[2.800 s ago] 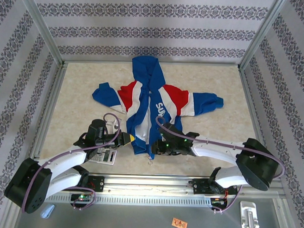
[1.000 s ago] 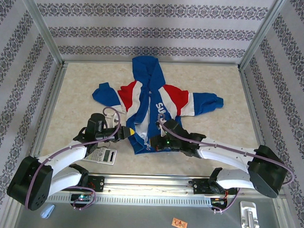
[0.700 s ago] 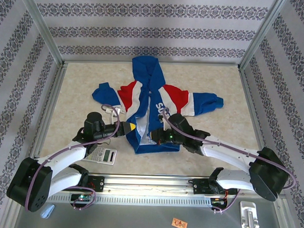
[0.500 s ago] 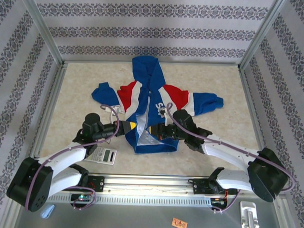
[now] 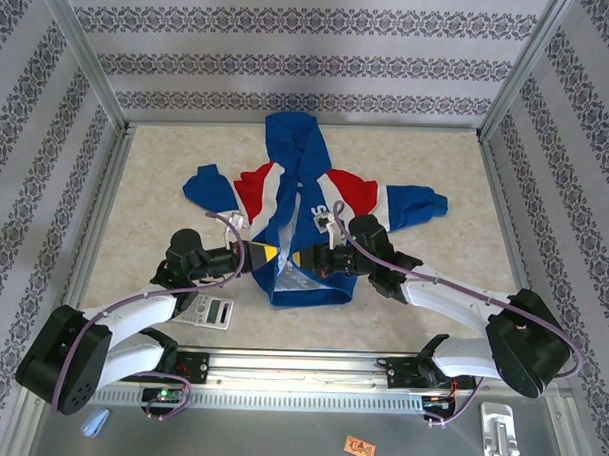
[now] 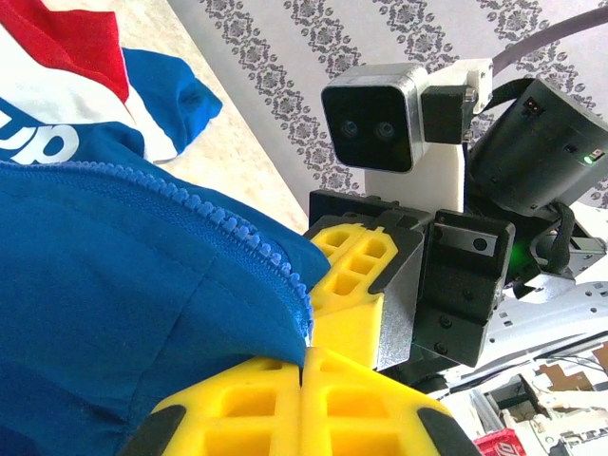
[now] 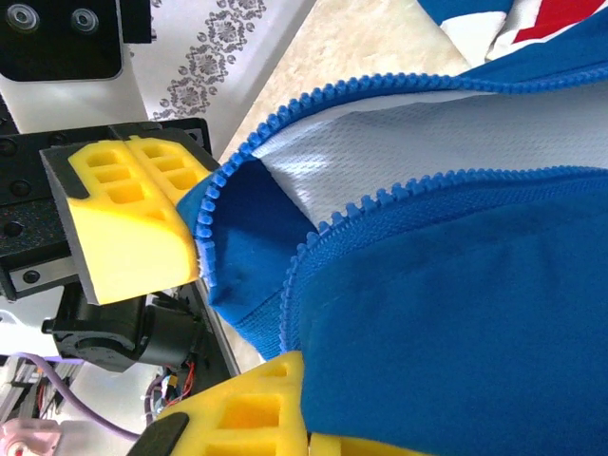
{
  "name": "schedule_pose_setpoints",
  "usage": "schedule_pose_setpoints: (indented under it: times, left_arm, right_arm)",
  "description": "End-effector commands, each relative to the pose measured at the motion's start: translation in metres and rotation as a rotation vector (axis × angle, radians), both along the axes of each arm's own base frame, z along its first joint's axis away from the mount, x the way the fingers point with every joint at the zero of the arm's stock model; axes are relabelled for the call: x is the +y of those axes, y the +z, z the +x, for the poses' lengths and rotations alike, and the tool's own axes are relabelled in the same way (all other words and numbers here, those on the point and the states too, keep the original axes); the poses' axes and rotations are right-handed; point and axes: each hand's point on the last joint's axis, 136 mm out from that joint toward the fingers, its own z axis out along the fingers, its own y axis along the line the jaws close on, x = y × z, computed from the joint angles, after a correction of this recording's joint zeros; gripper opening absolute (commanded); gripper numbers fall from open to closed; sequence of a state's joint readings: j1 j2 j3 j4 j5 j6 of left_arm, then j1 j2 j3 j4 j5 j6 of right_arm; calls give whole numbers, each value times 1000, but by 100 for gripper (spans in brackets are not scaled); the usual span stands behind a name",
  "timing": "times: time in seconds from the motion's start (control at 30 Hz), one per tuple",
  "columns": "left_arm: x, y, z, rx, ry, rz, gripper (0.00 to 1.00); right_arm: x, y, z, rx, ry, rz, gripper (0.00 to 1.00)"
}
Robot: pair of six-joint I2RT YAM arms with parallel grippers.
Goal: Zip up the jacket
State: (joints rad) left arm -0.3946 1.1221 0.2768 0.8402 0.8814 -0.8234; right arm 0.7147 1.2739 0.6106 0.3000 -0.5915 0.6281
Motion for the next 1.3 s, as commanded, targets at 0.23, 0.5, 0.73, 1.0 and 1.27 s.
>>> schedule_pose_setpoints:
  times: [0.23,0.5,0.73,1.0,1.27]
  left_arm:
    - [-8,-2,-10,-141,-39,32,0]
    - [-11,-6,-10,-141,-54,23,0]
    - [-14,-10,-11,-130,-72,19,0]
    - [-17,-12,-11,-123,-78,10,0]
    - [-17,-17,-11,-115,-74,18,0]
  right_arm:
    - [3,22,8,-53,14,61,0]
    - [4,24,10,-54,11,67,0]
    - [3,23,11,-58,-1,62,0]
    - [2,24,13,-61,-13,62,0]
    - [0,23,18,-51,-41,57,0]
